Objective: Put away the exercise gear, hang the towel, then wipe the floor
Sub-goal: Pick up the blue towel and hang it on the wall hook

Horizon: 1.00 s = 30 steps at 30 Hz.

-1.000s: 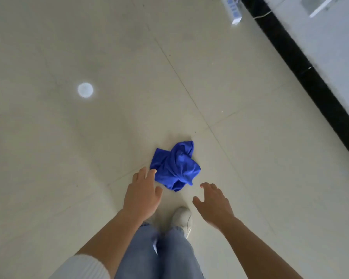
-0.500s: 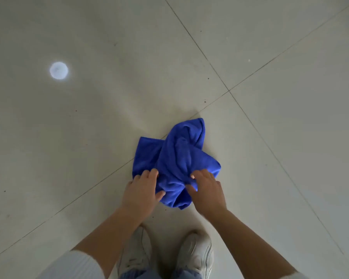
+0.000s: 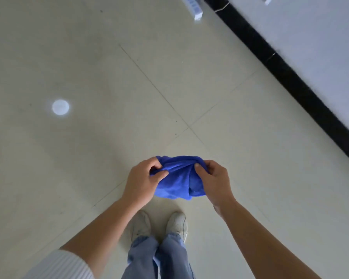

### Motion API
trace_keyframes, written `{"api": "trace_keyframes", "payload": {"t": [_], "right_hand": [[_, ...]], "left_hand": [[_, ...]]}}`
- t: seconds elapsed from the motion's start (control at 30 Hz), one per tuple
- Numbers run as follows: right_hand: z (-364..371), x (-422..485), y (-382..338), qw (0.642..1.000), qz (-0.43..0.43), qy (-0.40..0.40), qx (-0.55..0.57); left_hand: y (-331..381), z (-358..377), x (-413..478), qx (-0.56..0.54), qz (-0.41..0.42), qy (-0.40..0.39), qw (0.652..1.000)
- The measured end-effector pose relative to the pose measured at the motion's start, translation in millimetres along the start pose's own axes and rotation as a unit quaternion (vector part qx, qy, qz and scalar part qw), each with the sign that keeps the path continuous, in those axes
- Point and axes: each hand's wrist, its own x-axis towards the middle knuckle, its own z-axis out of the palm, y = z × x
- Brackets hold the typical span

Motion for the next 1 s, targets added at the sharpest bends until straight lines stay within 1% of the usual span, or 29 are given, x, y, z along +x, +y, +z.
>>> {"api": "trace_keyframes", "payload": {"t": [0.1, 0.23, 0.4, 0.53, 0.63, 0.73, 0.87, 0.93, 0.97, 1.0], "right_hand": [[-51, -77, -76, 1.0, -0.007, 0.01, 0.024], [-111, -174, -157, 0.997, -0.035, 0.03, 0.059], [-182, -277, -217, 0.991, -0.091, 0.079, 0.065], [-240, -341, -250, 0.977, -0.144, 0.136, 0.08], [-285, -384, -261, 0.962, -0.173, 0.187, 0.101], [-331, -418, -254, 0.948, -0.171, 0.238, 0.124], [-400, -457, -218, 0.929, -0.155, 0.294, 0.165], [-439, -475, -193, 0.913, -0.155, 0.322, 0.196], [-458, -485, -178, 0.904, -0.152, 0.331, 0.223], [-478, -496, -162, 0.895, -0.149, 0.335, 0.255]], "left_hand": [[85, -55, -45, -0.008, 0.027, 0.005, 1.0], [186, -113, -100, 0.004, 0.067, -0.019, 0.998], [298, -158, -148, 0.034, 0.154, -0.051, 0.986], [387, -170, -170, 0.079, 0.261, -0.075, 0.959], [448, -159, -189, 0.095, 0.322, -0.089, 0.938], [496, -129, -214, 0.12, 0.373, -0.108, 0.914], [543, -63, -266, 0.135, 0.439, -0.12, 0.88], [564, -24, -303, 0.13, 0.488, -0.114, 0.855], [574, -3, -324, 0.117, 0.51, -0.127, 0.843], [583, 19, -346, 0.102, 0.523, -0.16, 0.831]]}}
